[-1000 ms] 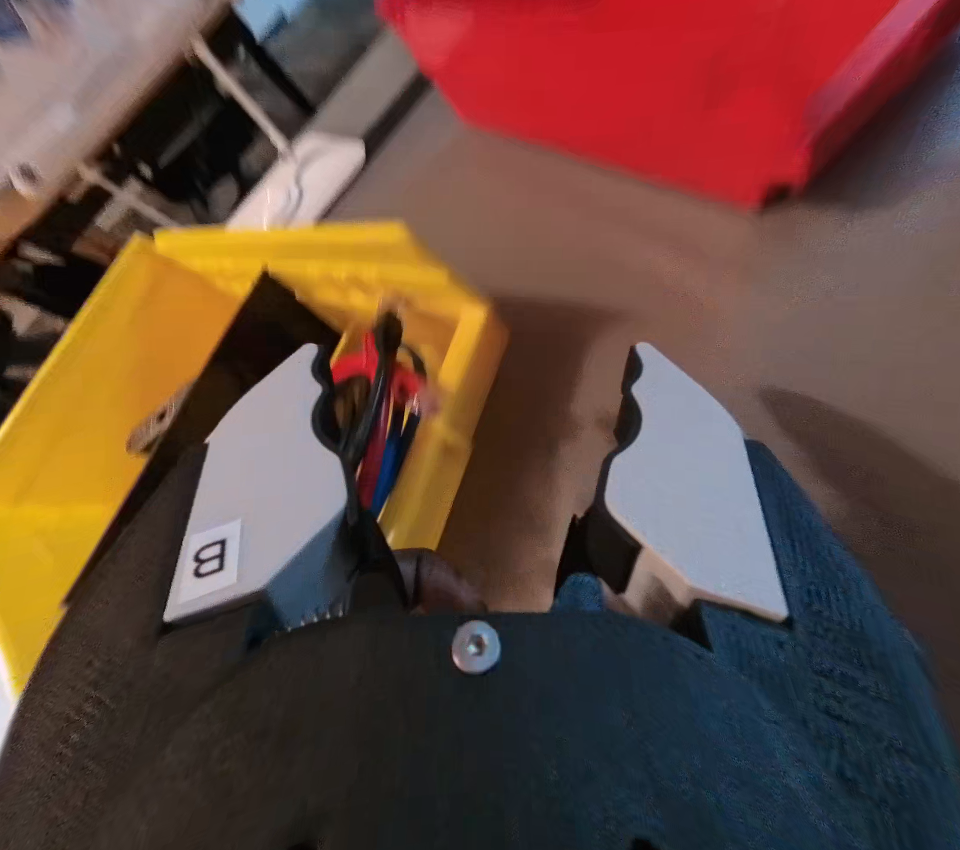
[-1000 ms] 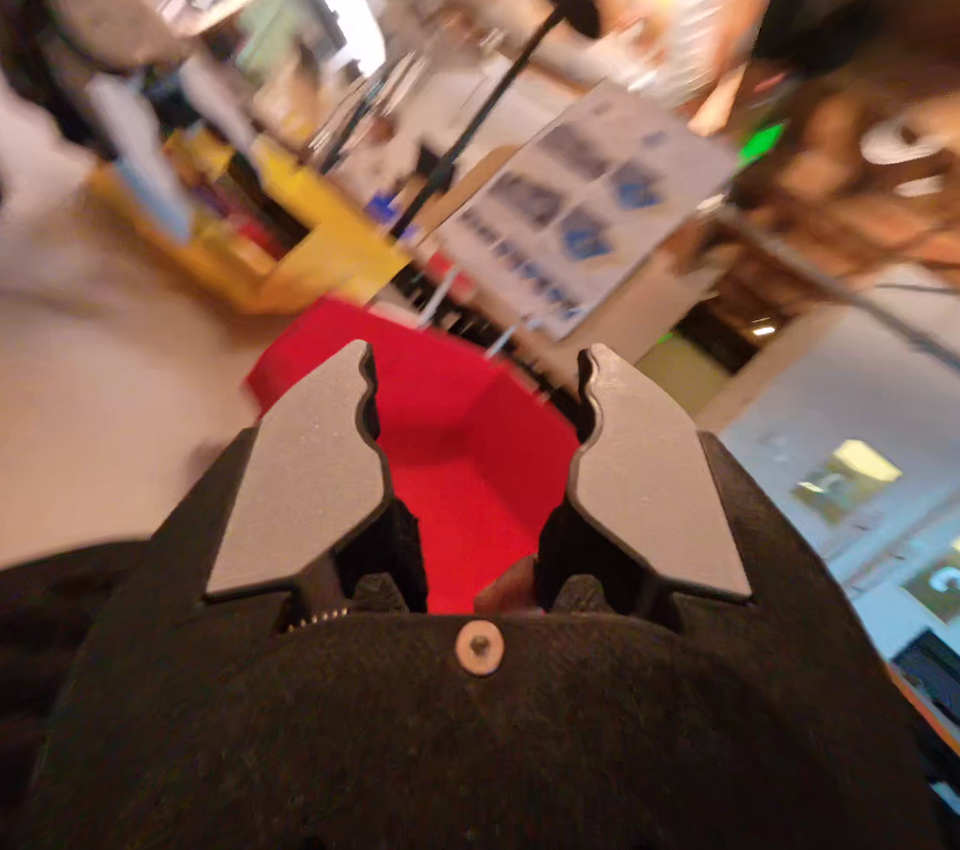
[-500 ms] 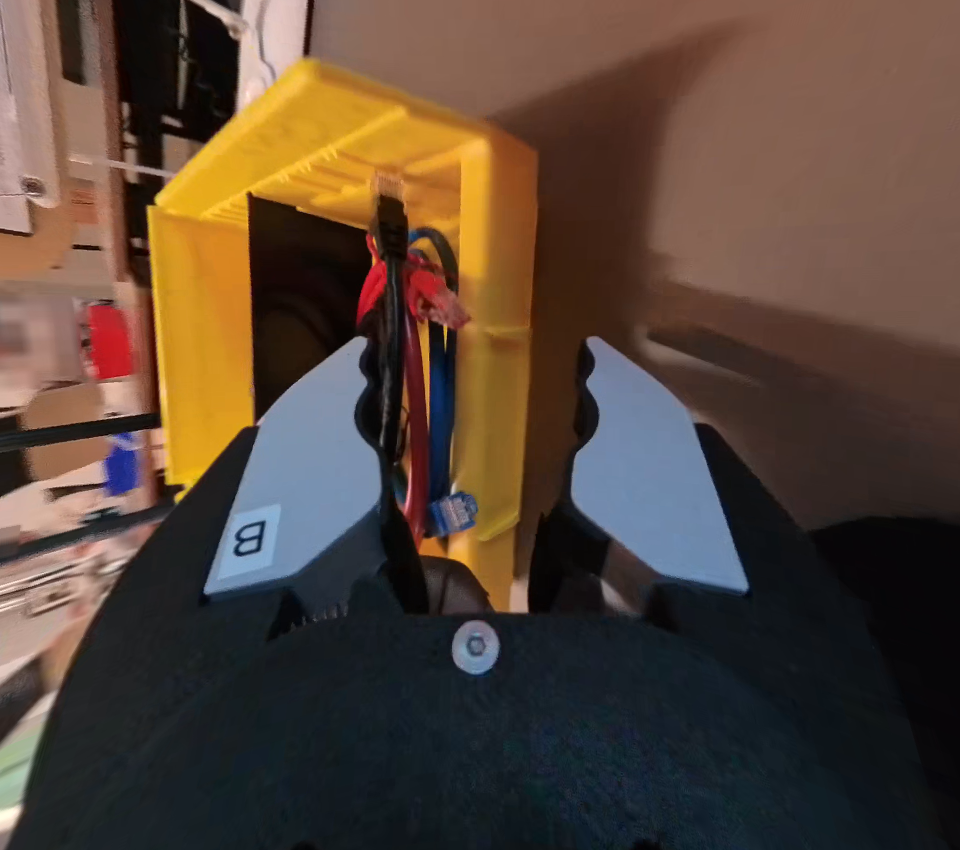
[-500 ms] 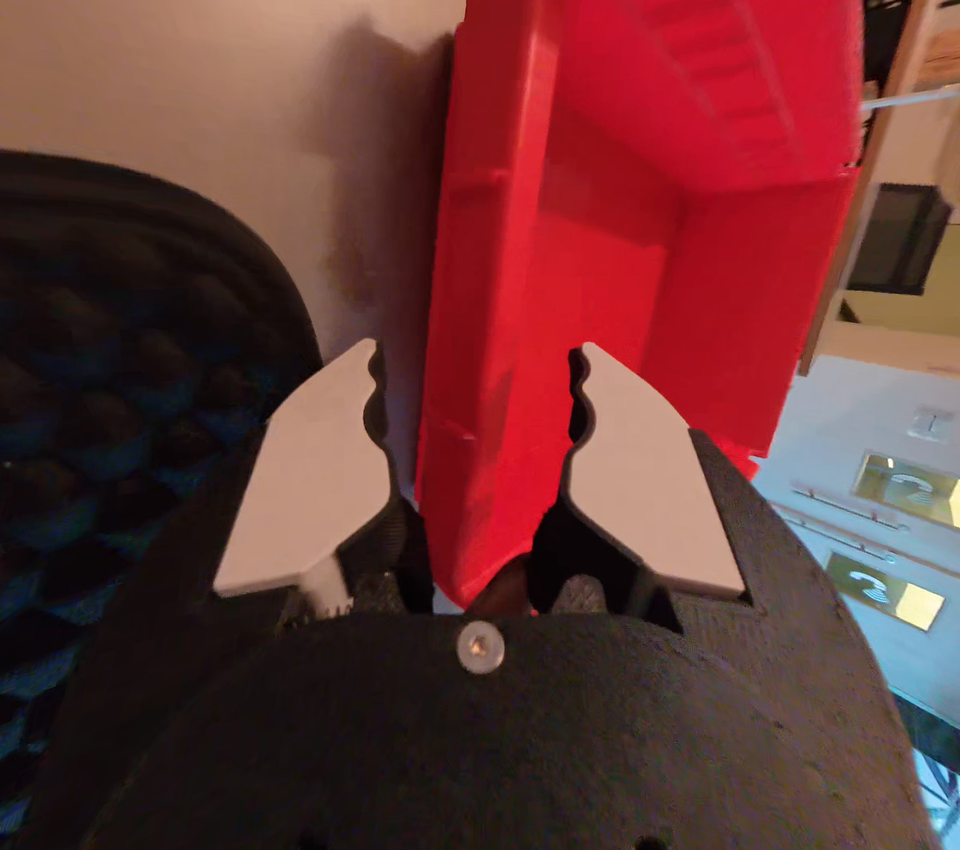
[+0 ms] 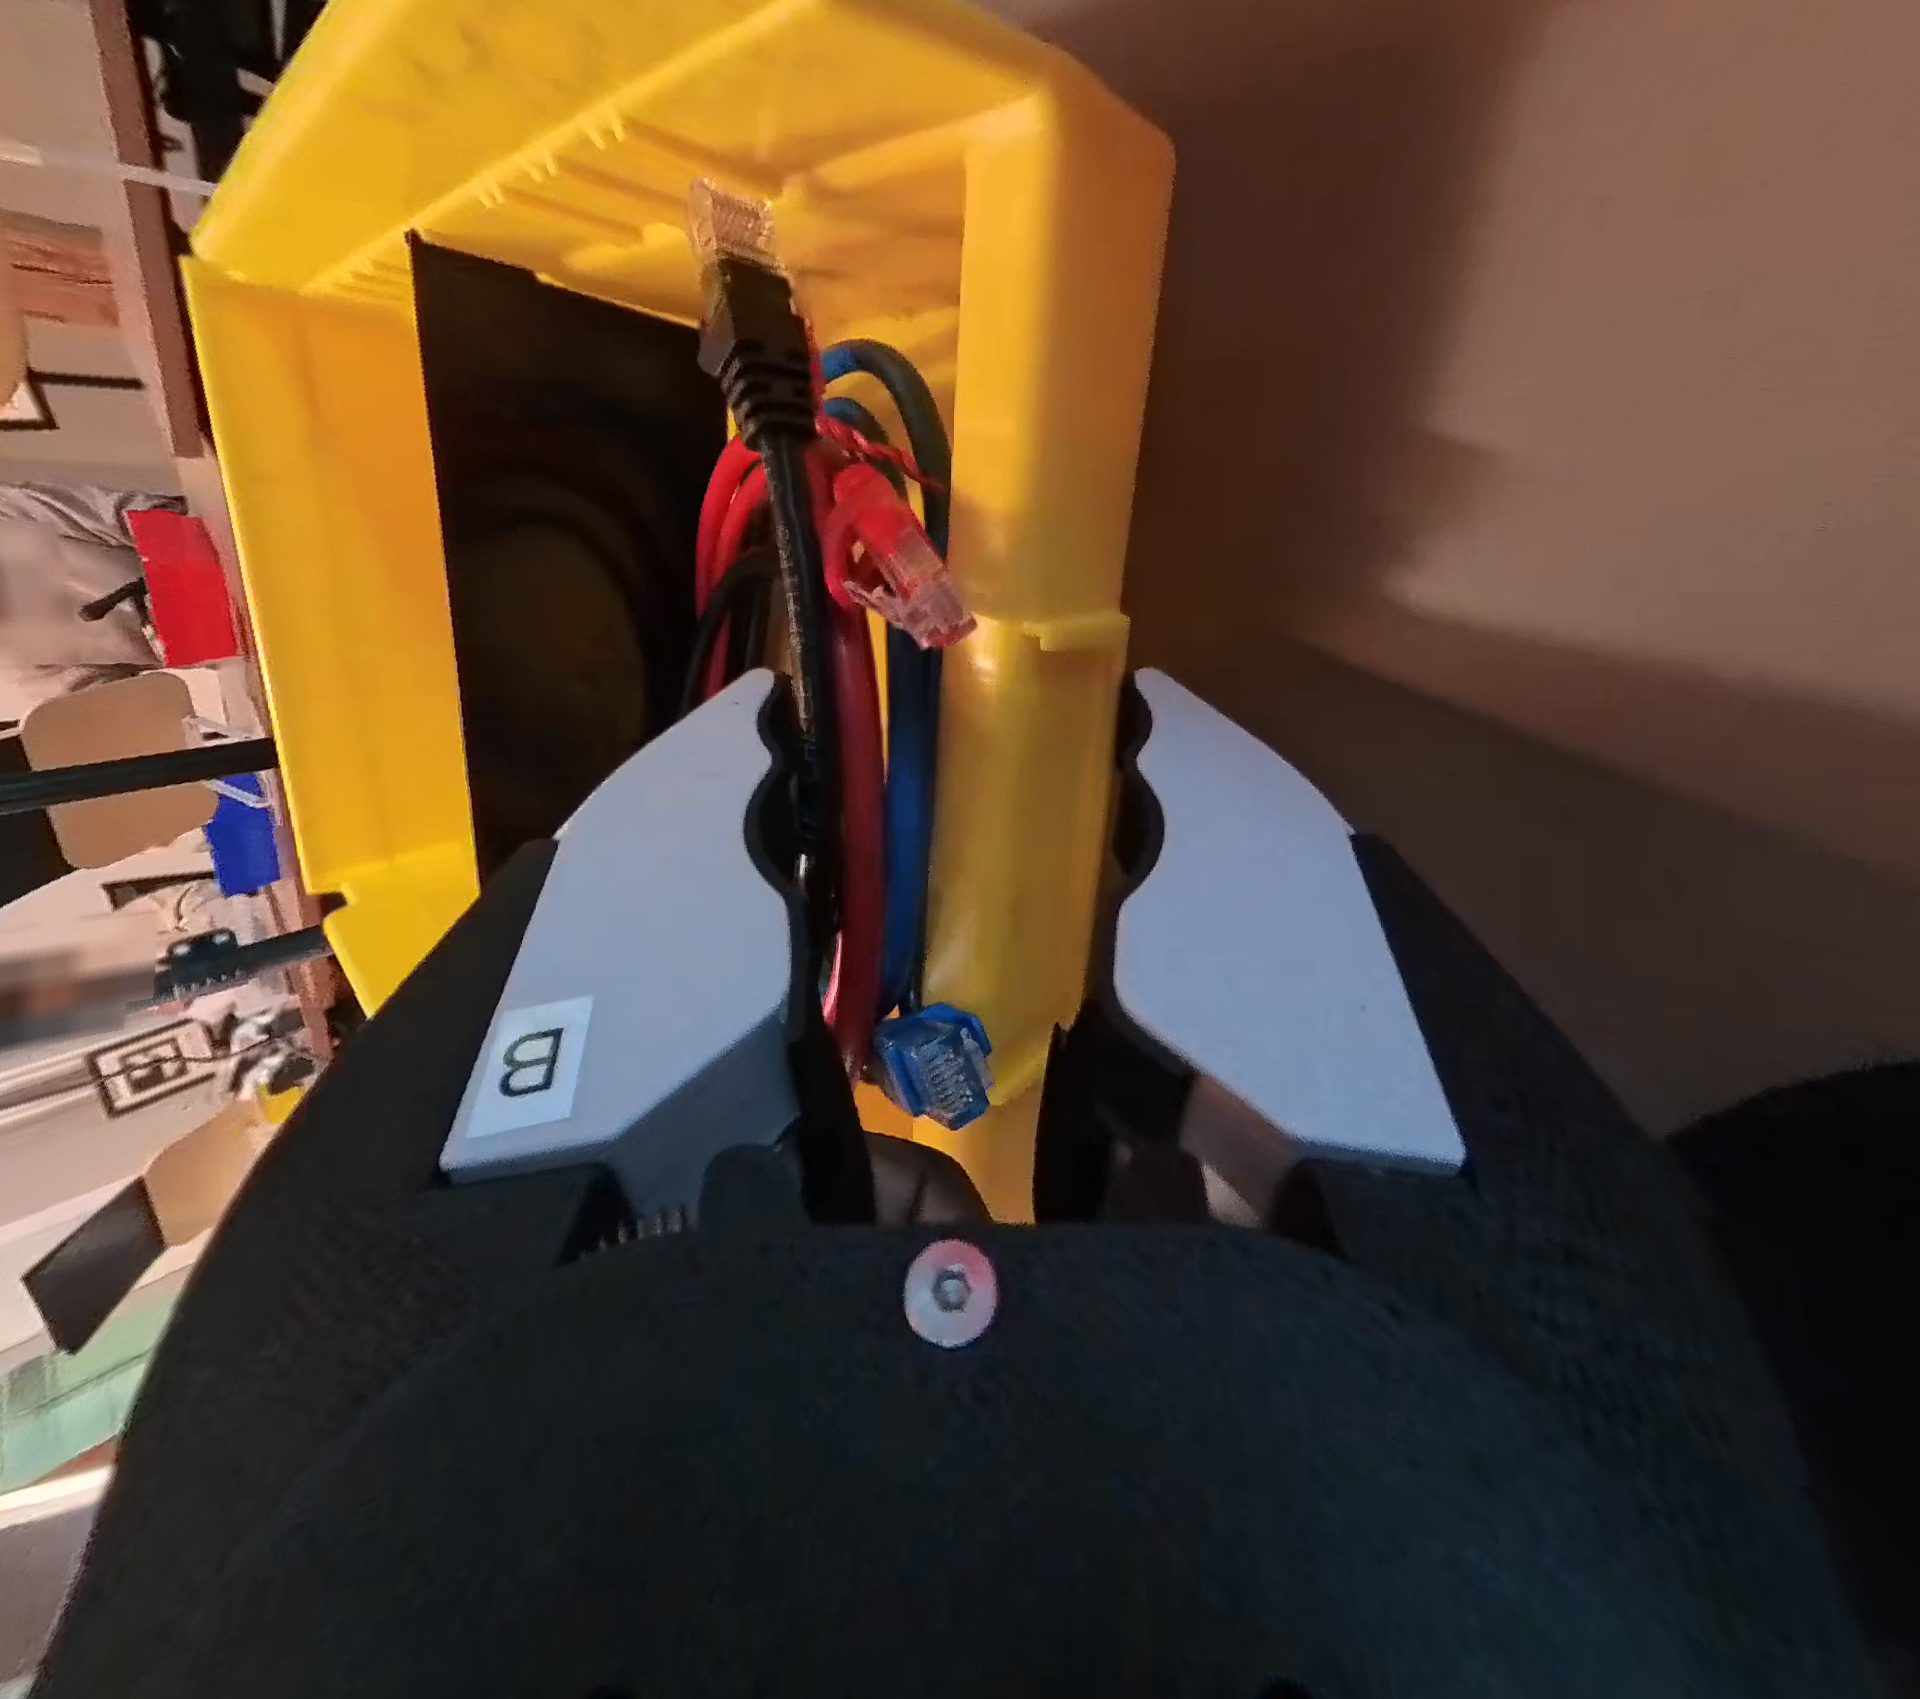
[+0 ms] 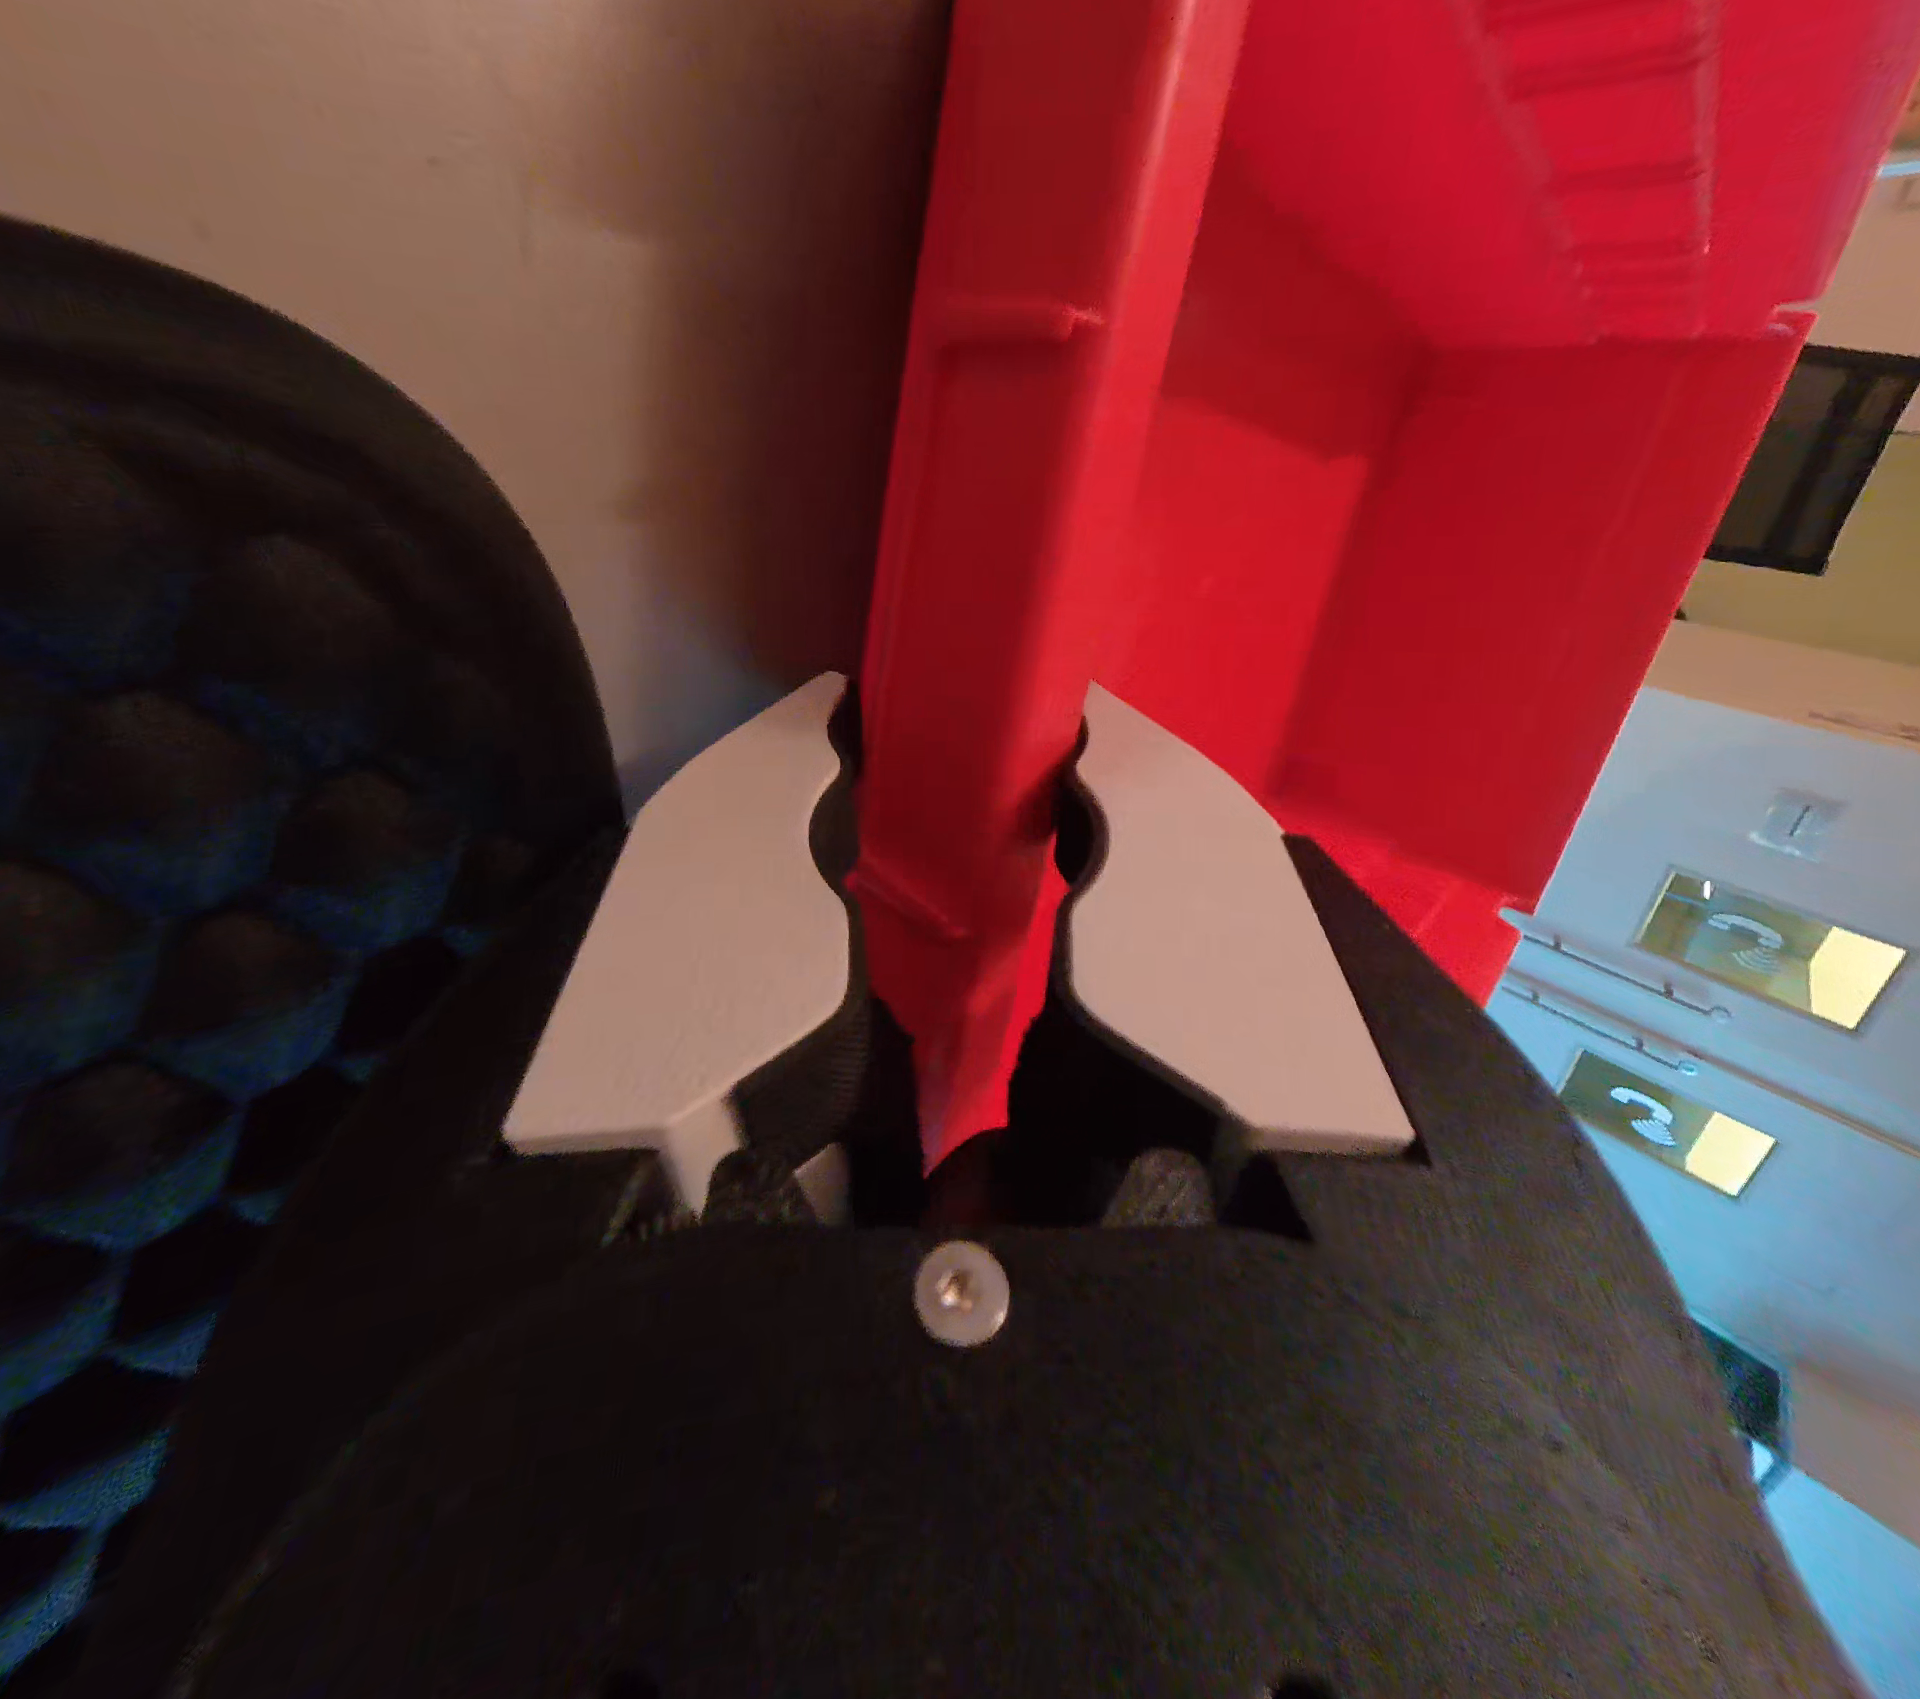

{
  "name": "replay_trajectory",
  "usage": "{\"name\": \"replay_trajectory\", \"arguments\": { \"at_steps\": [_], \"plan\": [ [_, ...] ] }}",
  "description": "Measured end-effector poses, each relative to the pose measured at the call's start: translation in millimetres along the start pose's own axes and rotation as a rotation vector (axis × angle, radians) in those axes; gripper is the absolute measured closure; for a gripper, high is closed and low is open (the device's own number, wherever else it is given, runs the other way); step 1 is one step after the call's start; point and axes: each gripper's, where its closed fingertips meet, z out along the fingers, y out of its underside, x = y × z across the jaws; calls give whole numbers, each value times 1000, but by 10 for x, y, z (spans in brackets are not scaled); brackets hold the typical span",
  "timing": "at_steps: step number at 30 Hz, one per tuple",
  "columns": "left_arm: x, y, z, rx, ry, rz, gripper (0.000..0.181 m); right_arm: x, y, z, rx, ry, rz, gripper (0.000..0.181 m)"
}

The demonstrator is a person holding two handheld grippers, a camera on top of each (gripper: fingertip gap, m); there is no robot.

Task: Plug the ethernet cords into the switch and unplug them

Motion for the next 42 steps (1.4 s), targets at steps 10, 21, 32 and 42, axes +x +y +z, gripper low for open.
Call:
{"name": "replay_trajectory", "arguments": {
  "at_steps": [10, 21, 32, 42],
  "plan": [
    [11, 391, -217, 0, -131, 71, 127, -1, 167, -25, -57, 46, 57, 147],
    [-62, 1189, -458, -133, -167, 119, 132, -26, 413, -75, -111, 46, 114, 147],
    [-202, 1204, -1140, 199, -260, 61, 112, -19, 455, -90, -121, 80, 108, 145],
    [135, 1313, -742, 215, -103, 203, 132, -9, 465, -85, -125, 90, 105, 145]
  ]
}}
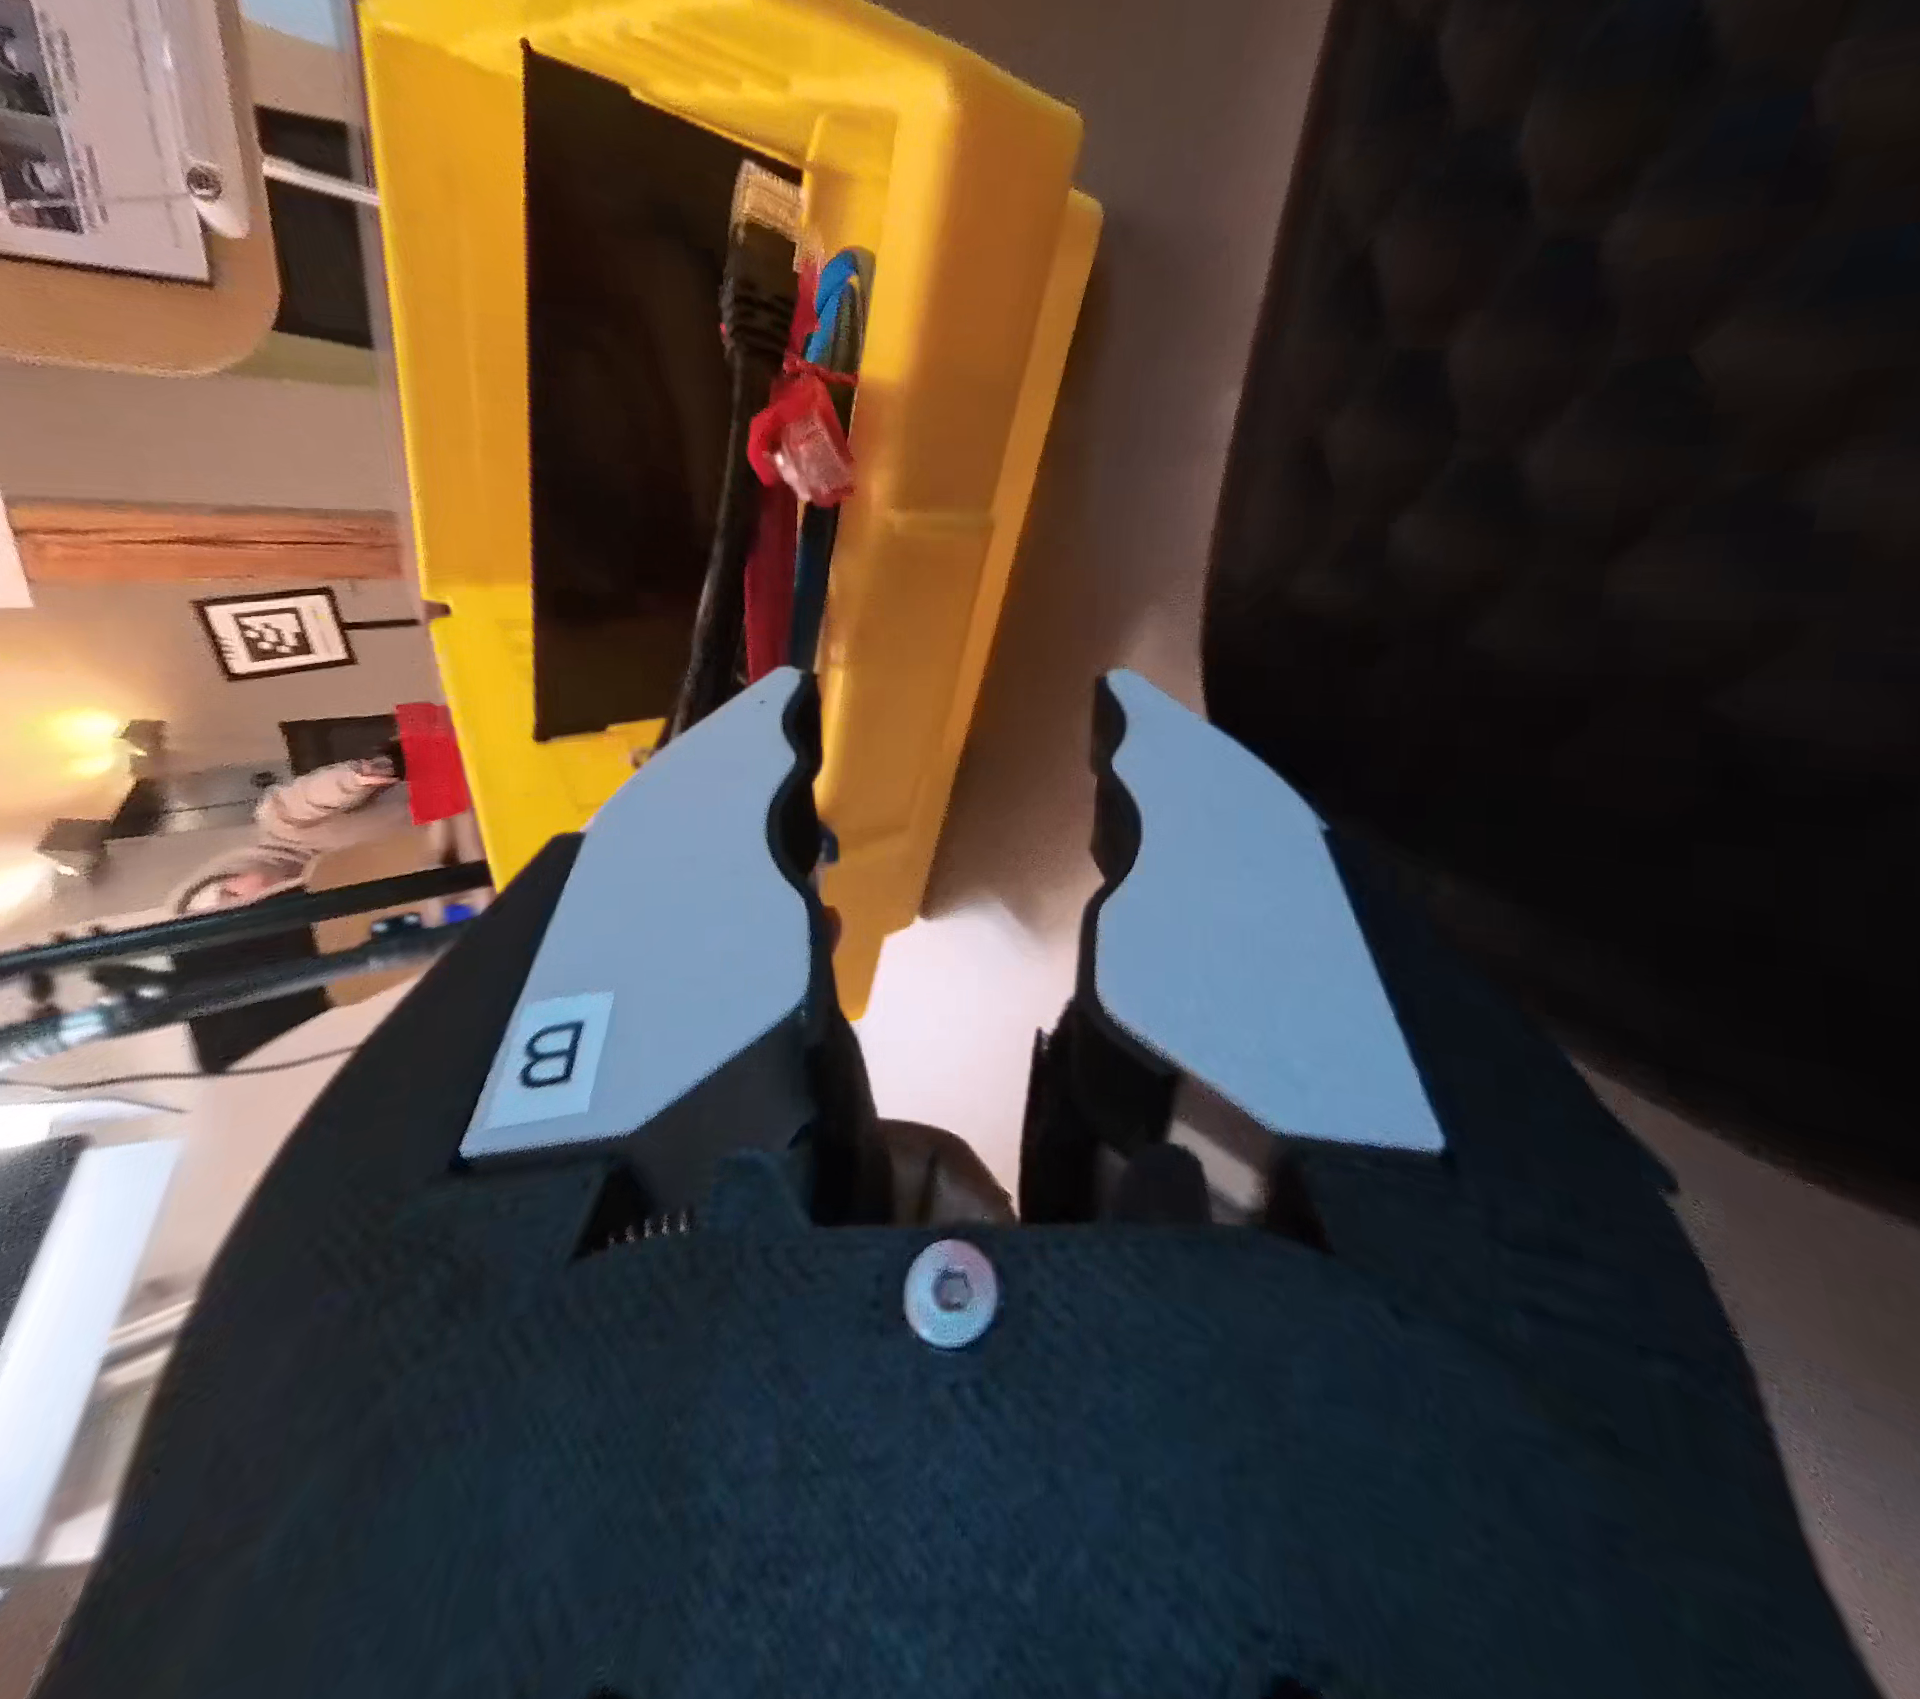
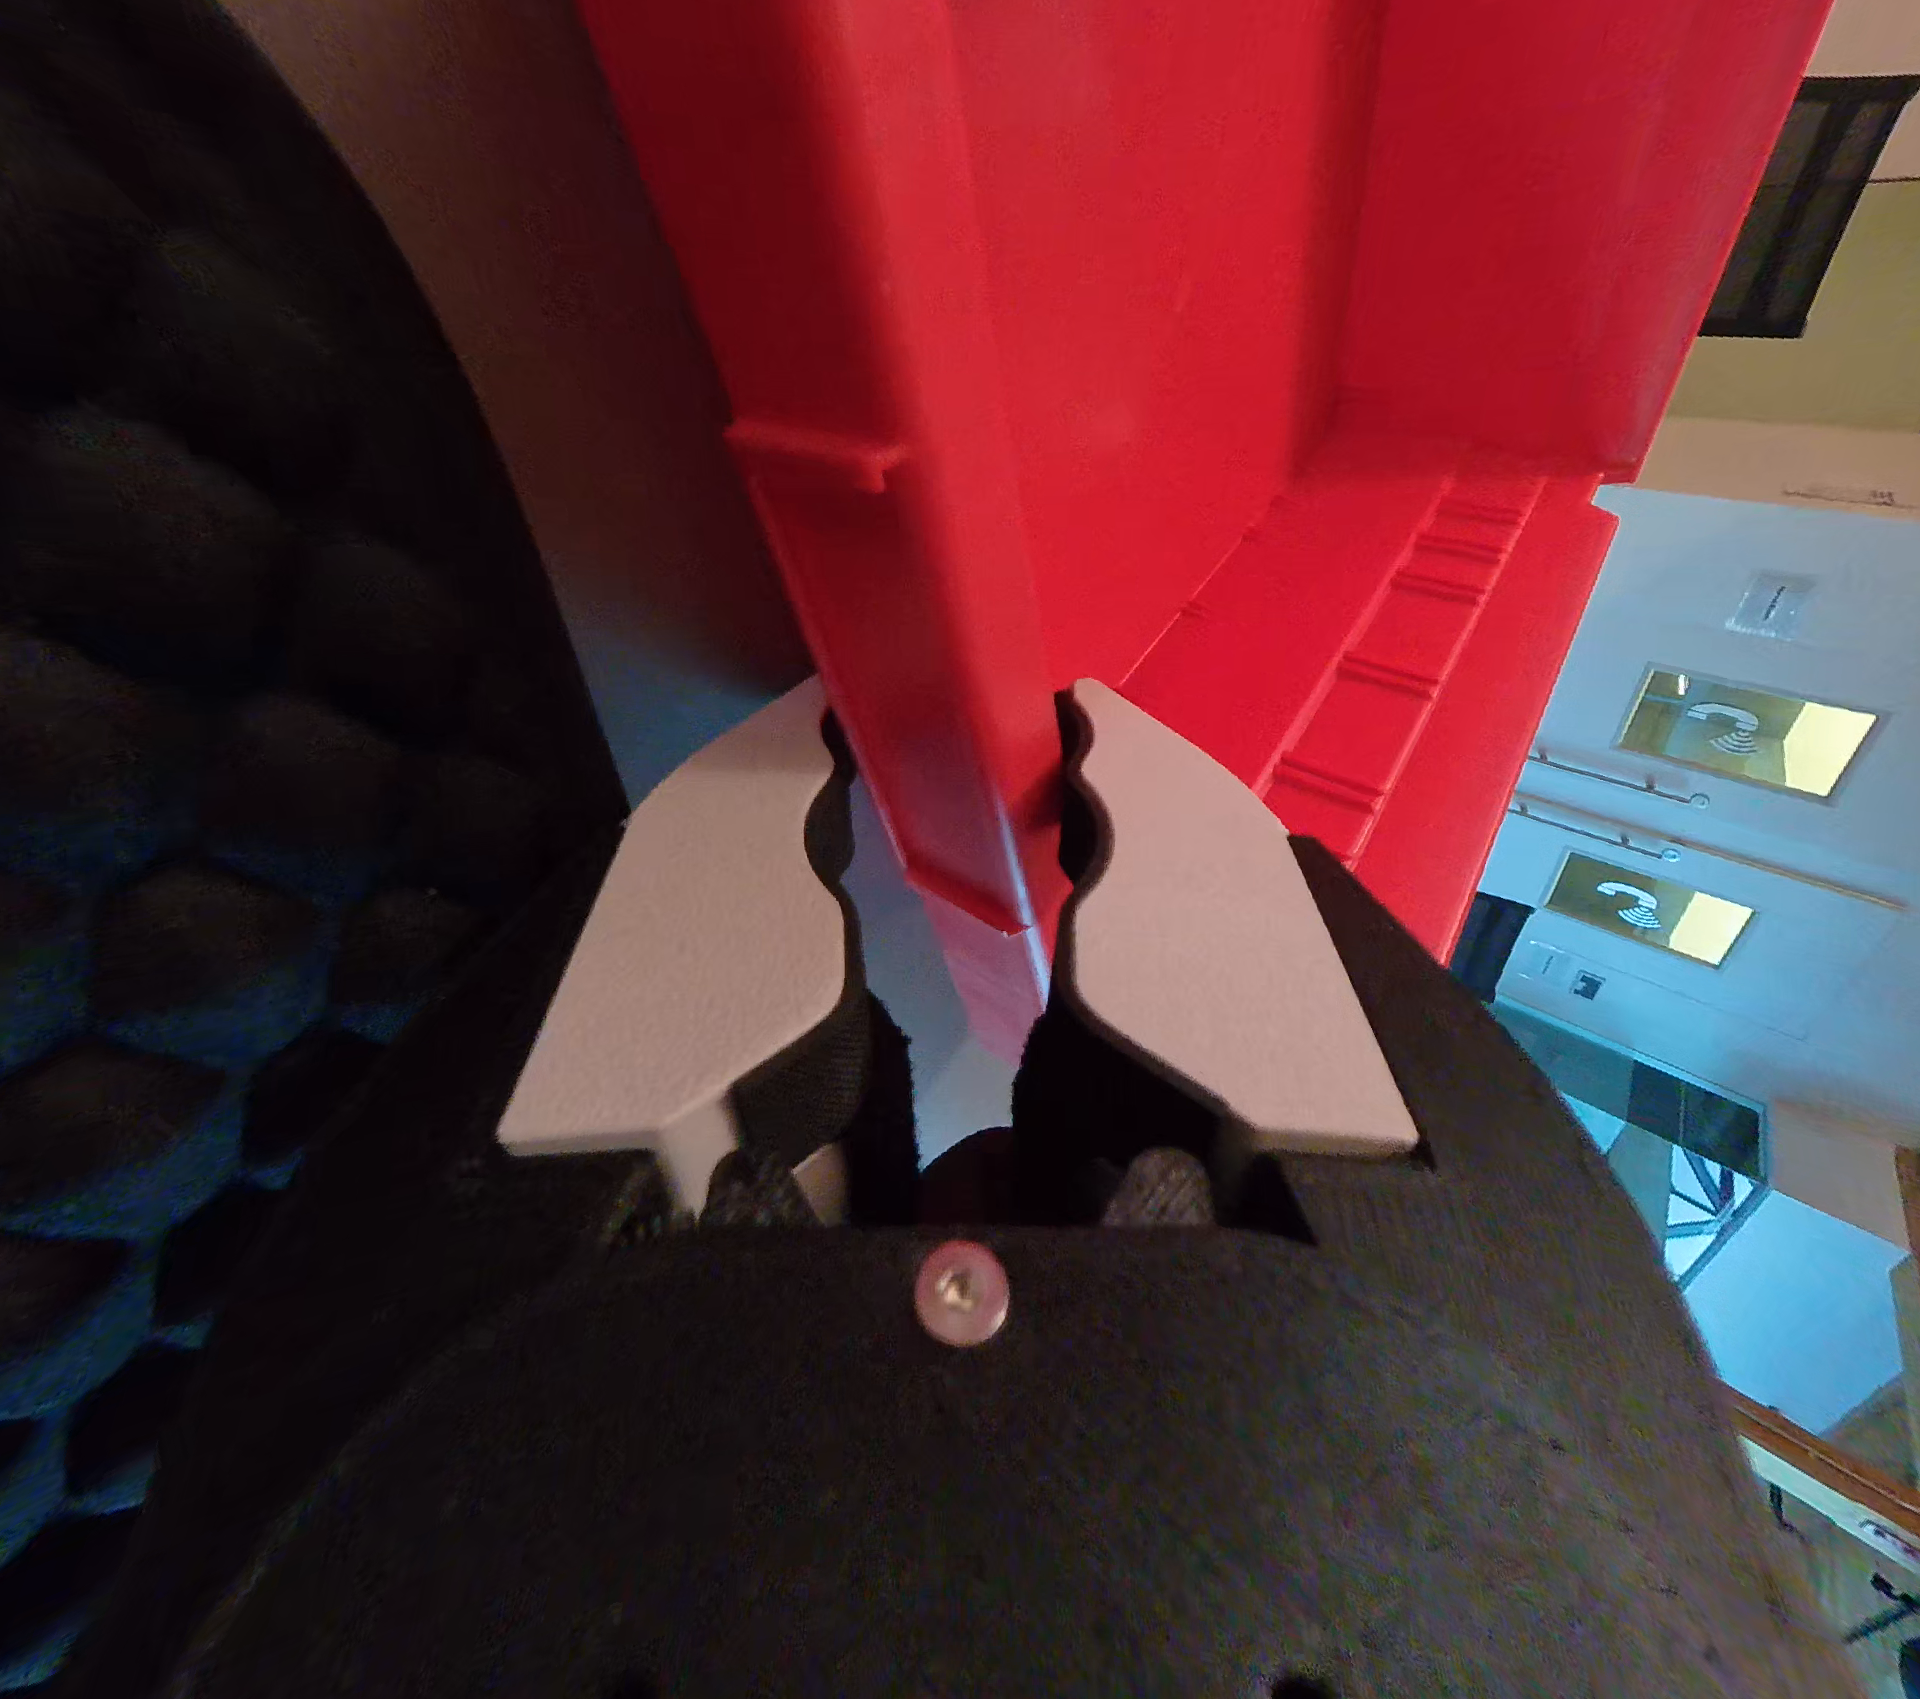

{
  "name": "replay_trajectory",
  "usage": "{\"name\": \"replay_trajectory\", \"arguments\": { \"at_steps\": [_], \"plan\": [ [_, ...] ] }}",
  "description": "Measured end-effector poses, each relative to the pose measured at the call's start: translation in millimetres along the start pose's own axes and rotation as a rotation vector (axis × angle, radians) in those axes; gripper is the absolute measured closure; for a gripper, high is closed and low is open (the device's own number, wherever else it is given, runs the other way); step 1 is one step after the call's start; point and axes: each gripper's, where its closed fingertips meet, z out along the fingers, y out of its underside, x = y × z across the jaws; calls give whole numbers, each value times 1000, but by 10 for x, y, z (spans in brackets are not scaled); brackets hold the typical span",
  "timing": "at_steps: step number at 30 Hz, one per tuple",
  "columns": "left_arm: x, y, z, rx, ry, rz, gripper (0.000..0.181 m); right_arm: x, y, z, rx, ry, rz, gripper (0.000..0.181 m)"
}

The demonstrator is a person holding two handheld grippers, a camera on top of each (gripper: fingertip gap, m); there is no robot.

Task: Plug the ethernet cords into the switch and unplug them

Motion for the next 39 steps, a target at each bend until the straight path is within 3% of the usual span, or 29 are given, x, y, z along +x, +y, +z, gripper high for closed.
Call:
{"name": "replay_trajectory", "arguments": {
  "at_steps": [8, 11, 17, 28, 39],
  "plan": [
    [-57, -79, 343, -6, -21, 100, 134, 10, 11, 9, -4, 1, -10, 145],
    [-180, -6, 392, -85, -47, 95, 149, 20, 29, 22, -19, 0, 5, 145],
    [-233, 192, 392, -283, -15, 65, 148, 42, 104, 48, -70, 12, 86, 145],
    [21, 628, -179, -502, -73, -77, 148, 4, 709, -44, -238, 33, 208, 145],
    [408, 920, -891, -670, 2, -134, 149, -207, 1122, -336, -290, 20, 210, 146]
  ]
}}
